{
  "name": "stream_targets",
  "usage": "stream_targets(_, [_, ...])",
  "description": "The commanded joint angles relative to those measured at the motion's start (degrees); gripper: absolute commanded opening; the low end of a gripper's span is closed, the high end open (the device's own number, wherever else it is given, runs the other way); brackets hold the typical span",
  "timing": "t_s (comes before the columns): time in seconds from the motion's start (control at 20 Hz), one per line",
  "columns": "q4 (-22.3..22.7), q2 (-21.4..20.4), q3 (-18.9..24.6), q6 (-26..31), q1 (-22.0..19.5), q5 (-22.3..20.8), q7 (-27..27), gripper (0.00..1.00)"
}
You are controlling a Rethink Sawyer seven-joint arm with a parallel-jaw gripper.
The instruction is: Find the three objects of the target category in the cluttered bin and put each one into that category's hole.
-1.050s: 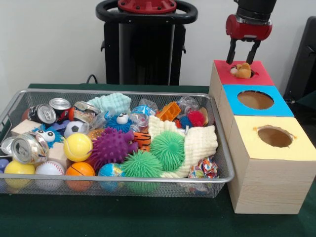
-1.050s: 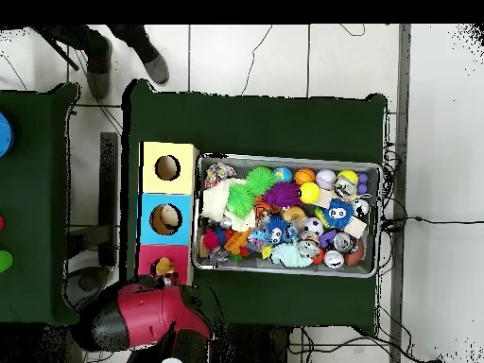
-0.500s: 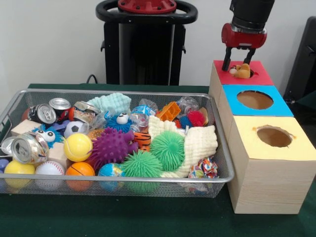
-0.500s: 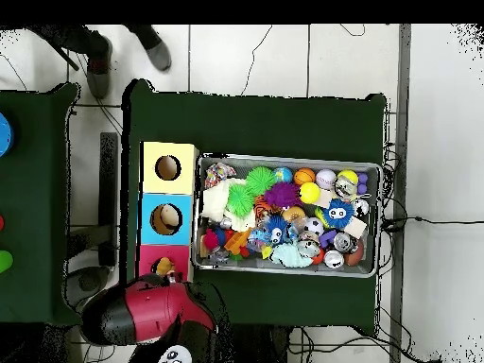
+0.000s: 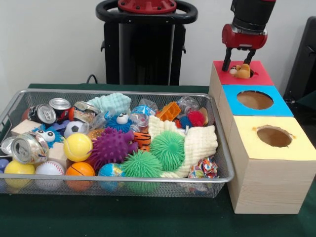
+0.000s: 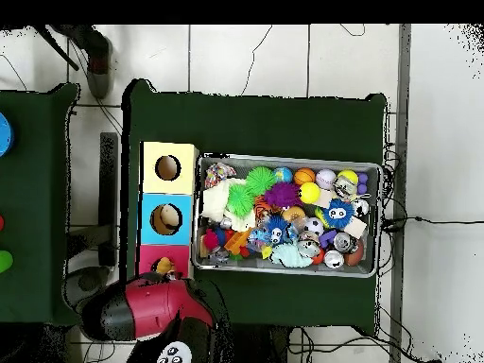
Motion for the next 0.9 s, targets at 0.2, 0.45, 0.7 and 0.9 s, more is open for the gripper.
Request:
stream_targets(0.2, [-3.4,0.7,2.9,3.4,-2.3,2.7,9.0,1.0])
stream_targets(0.45, [-0.6,-8.4,1.6,10.4,-1.8,2.8,7.9,1.0])
stream_targets(0.7, [0.7,-11.1,1.4,11.6,-2.2,2.6,7.6,1.0])
stream_targets(0.9, [0.9,-13.5,1.4,14.6,-1.8,3.0,7.7,1.0])
